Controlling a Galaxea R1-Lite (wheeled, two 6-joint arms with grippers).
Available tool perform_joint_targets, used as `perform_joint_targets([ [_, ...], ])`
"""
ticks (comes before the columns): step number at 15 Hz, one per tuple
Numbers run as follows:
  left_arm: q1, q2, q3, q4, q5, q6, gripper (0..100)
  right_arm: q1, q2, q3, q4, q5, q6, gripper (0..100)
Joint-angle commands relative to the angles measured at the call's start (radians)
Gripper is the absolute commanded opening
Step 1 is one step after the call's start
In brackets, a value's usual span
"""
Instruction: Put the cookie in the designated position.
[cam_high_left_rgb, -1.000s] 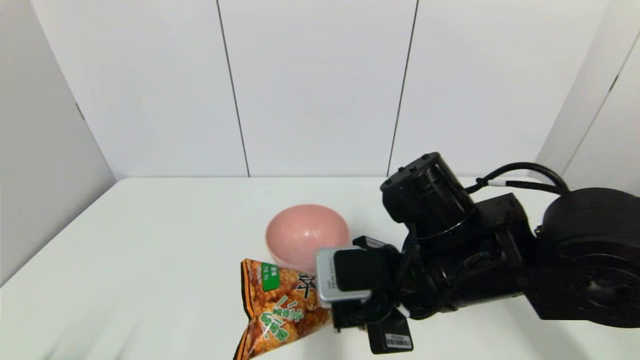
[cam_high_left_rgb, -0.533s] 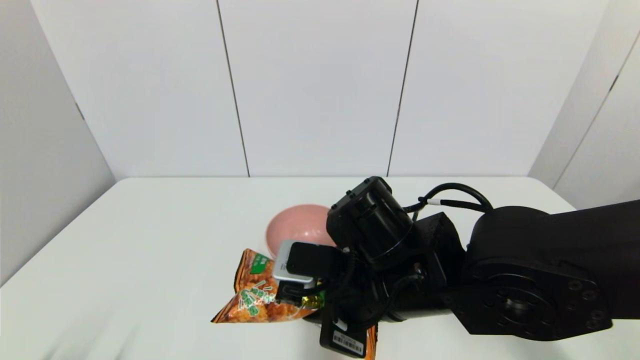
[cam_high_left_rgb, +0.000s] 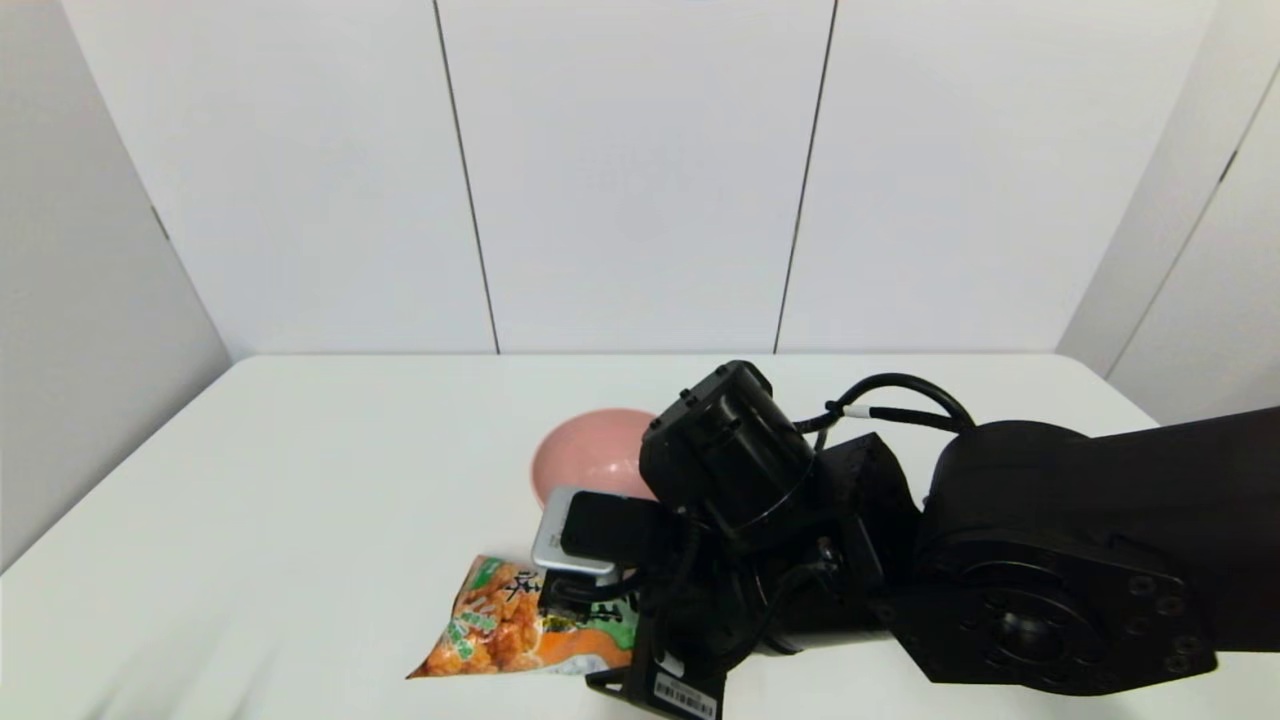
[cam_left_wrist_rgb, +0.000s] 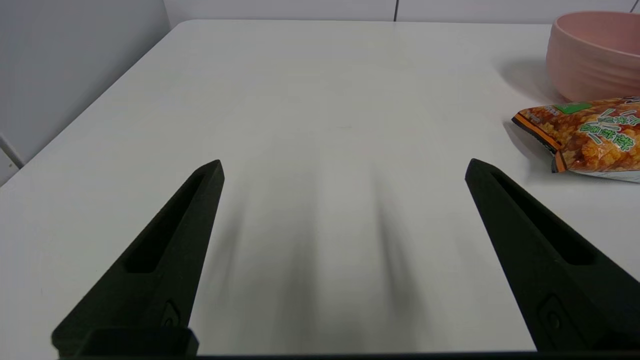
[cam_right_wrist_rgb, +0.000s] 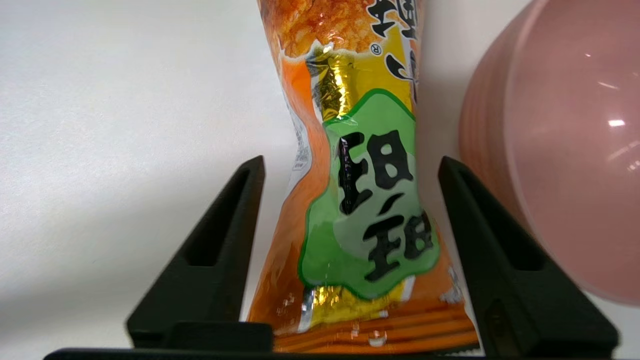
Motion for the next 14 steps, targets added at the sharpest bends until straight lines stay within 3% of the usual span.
perform_joint_targets([
  [1, 0.0, 0.0, 0.0, 0.0, 0.0, 0.0, 100, -0.028, -0.142, 0.001, 0.033, -0.018, 0.104, 100],
  [4, 0.0, 0.0, 0.0, 0.0, 0.0, 0.0, 100, -0.1, -0.278, -0.053, 0.269, -0.105, 0.271, 100],
  [6, 0.0, 0.0, 0.0, 0.0, 0.0, 0.0, 100, -0.215, -0.349, -0.109, 0.45, -0.11, 0.373, 100],
  [8, 0.0, 0.0, 0.0, 0.0, 0.0, 0.0, 100, -0.394, -0.43, -0.137, 0.616, -0.147, 0.4, 100],
  [10, 0.0, 0.0, 0.0, 0.0, 0.0, 0.0, 100, -0.557, -0.508, -0.106, 0.637, -0.227, 0.399, 100],
  [12, 0.0, 0.0, 0.0, 0.0, 0.0, 0.0, 100, -0.726, -0.605, -0.045, 0.605, -0.352, 0.386, 100],
  [13, 0.0, 0.0, 0.0, 0.0, 0.0, 0.0, 100, -0.79, -0.656, -0.013, 0.548, -0.386, 0.38, 100],
  [14, 0.0, 0.0, 0.0, 0.0, 0.0, 0.0, 100, -0.871, -0.722, 0.039, 0.432, -0.395, 0.357, 100],
])
